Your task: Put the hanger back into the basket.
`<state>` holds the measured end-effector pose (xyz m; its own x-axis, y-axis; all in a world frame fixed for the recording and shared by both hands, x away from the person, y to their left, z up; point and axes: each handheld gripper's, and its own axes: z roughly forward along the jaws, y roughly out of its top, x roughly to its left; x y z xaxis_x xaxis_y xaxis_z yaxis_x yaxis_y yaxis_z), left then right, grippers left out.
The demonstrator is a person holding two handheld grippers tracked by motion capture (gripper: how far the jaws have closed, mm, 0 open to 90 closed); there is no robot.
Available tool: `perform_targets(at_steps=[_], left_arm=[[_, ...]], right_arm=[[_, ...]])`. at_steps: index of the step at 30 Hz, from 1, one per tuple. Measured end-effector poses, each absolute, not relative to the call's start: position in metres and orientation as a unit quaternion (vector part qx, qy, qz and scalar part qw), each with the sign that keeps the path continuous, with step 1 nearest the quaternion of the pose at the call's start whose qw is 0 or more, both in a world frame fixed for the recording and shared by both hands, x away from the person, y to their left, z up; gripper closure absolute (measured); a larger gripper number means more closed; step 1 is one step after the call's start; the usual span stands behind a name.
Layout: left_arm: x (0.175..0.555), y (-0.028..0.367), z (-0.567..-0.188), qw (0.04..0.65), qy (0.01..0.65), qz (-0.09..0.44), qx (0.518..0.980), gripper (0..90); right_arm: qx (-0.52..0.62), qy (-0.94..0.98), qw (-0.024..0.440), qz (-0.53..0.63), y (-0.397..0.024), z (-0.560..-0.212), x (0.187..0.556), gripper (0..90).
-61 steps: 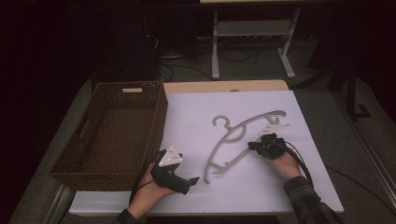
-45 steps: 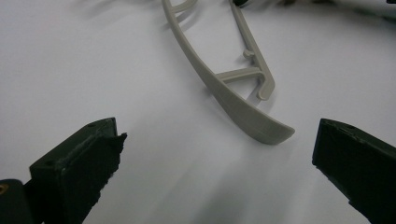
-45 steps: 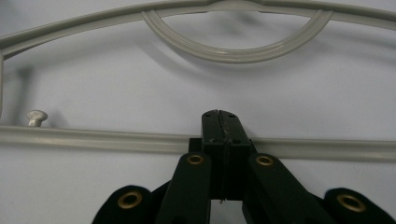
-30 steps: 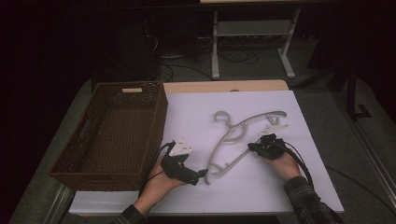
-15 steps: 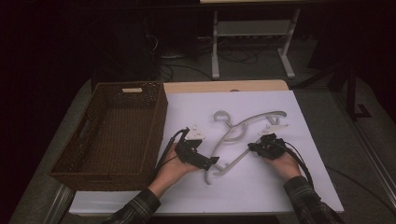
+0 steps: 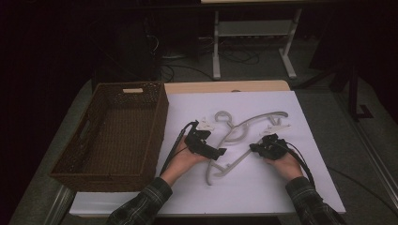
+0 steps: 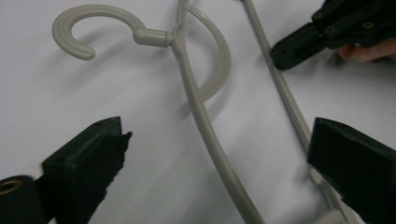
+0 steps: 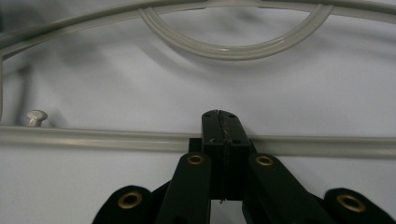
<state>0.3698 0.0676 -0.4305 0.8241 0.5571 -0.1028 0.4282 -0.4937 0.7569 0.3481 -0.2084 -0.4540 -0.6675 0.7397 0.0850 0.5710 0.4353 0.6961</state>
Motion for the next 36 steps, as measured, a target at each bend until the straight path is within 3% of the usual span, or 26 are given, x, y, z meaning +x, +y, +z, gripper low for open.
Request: perform_targets(at_steps=[19,29,31,36], left_arm=[[0.394,0.052,-0.45,0.392,0.282,0.035,0.875,28.6],[0.396,0.045,-0.452,0.383,0.272,0.025,0.883,45.4],[0.398,0.046,-0.451,0.384,0.273,0.021,0.882,53.0],[0.4,0.044,-0.452,0.385,0.275,0.012,0.881,58.4]], right_arm=[[0.391,0.839,0.115,0.361,-0.209,-0.454,0.349,90.0],[0.39,0.839,0.115,0.361,-0.209,-0.454,0.349,90.0],[0.39,0.839,0.115,0.361,-0.209,-0.454,0.348,90.0],[0.39,0.839,0.115,0.361,-0.209,-0.454,0.349,90.0]])
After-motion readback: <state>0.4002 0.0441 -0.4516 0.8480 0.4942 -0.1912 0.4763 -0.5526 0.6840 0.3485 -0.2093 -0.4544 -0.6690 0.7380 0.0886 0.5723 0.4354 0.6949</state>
